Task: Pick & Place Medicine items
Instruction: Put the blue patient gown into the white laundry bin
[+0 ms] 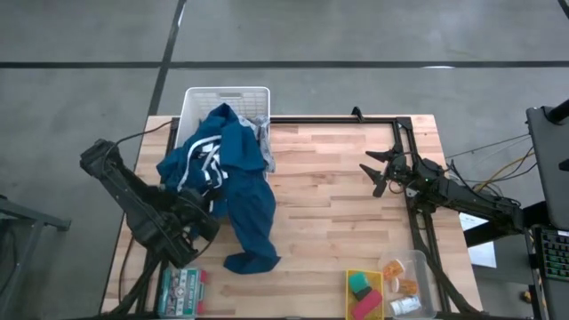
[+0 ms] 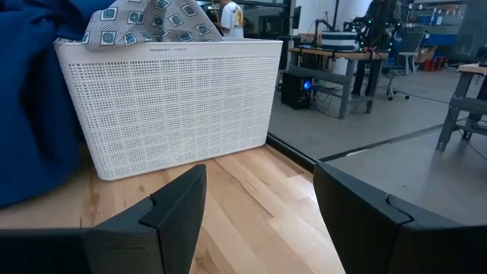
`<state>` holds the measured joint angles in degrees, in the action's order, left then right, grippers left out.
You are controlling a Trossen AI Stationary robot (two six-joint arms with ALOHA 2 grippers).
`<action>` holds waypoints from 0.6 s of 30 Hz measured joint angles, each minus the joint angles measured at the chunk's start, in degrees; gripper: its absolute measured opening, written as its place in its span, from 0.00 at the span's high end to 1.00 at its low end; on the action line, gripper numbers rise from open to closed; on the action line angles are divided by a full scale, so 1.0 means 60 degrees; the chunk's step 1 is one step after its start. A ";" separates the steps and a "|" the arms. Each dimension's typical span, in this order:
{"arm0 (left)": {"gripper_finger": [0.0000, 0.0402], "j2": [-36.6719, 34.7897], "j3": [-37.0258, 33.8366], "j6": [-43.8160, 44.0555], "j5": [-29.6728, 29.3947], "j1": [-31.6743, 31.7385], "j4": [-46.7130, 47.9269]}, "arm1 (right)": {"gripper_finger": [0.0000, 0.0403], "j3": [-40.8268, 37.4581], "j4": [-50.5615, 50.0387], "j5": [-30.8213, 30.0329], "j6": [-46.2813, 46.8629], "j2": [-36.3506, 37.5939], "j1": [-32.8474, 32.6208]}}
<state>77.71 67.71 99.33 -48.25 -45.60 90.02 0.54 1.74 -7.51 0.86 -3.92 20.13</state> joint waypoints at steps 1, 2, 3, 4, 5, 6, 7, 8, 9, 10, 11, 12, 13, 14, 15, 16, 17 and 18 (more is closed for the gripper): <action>0.95 0.0002 0.0073 -0.0056 -0.0089 0.0000 0.0001 | 0.41 0.0000 0.0000 0.0000 -0.0004 0.0000 0.0000; 0.97 0.0000 0.0167 -0.0143 -0.0210 0.0000 0.0001 | 0.41 0.0000 0.0000 0.0000 -0.0001 0.0000 0.0001; 0.98 0.0000 0.0273 -0.0266 -0.0374 0.0000 -0.0003 | 0.41 0.0000 0.0000 -0.0003 0.0000 0.0000 -0.0002; 0.98 0.0000 0.0386 -0.0425 -0.0543 0.0000 0.0000 | 0.41 0.0000 0.0000 -0.0002 -0.0004 0.0000 -0.0001; 0.97 0.0003 0.0501 -0.0562 -0.0723 0.0000 0.0000 | 0.41 0.0000 0.0000 0.0000 -0.0002 0.0000 0.0000; 0.97 0.0001 0.0628 -0.0665 -0.0917 0.0000 -0.0004 | 0.41 0.0000 0.0000 0.0000 0.0000 0.0000 0.0001; 0.96 0.0000 0.0763 -0.0793 -0.1108 0.0000 -0.0011 | 0.41 0.0000 0.0000 0.0000 -0.0003 0.0000 -0.0002; 0.96 0.0000 0.0916 -0.0969 -0.1291 0.0000 -0.0007 | 0.41 0.0000 0.0000 0.0000 -0.0001 0.0000 0.0000; 0.96 0.0000 0.1110 -0.1201 -0.1476 0.0000 -0.0011 | 0.41 0.0000 0.0000 0.0000 -0.0002 0.0001 -0.0001; 0.96 0.0000 0.1332 -0.1496 -0.1694 0.0000 -0.0022 | 0.41 0.0000 0.0000 -0.0002 -0.0004 0.0000 -0.0002; 0.96 0.0000 0.1583 -0.1902 -0.1911 0.0000 -0.0022 | 0.41 0.0000 0.0000 0.0000 -0.0002 0.0001 -0.0002; 0.97 0.0001 0.1889 -0.2434 -0.2138 0.0000 -0.0015 | 0.41 0.0000 0.0000 0.0000 -0.0001 0.0000 0.0001; 0.97 0.0000 0.2220 -0.3116 -0.2409 0.0000 -0.0018 | 0.41 0.0000 0.0000 0.0000 0.0000 0.0000 0.0001; 0.97 0.0002 0.2572 -0.3862 -0.2672 0.0000 -0.0022 | 0.41 0.0000 0.0000 -0.0002 -0.0004 0.0000 -0.0001; 0.97 0.0001 0.2947 -0.4617 -0.2905 0.0000 -0.0023 | 0.41 0.0000 0.0000 0.0000 -0.0003 0.0000 -0.0002; 0.97 0.0001 0.3325 -0.5290 -0.3115 0.0000 -0.0025 | 0.41 0.0000 0.0000 0.0000 -0.0003 0.0000 0.0000; 0.97 0.0000 0.3674 -0.5880 -0.3277 0.0011 -0.0025 | 0.41 0.0000 0.0000 0.0000 -0.0004 0.0000 -0.0002; 0.97 0.0000 0.4004 -0.6346 -0.3376 0.0062 -0.0024 | 0.41 0.0000 0.0000 0.0000 0.0000 0.0000 0.0001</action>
<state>77.71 91.73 61.25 -68.51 -45.23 89.87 0.54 1.74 -7.51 0.86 -3.92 20.14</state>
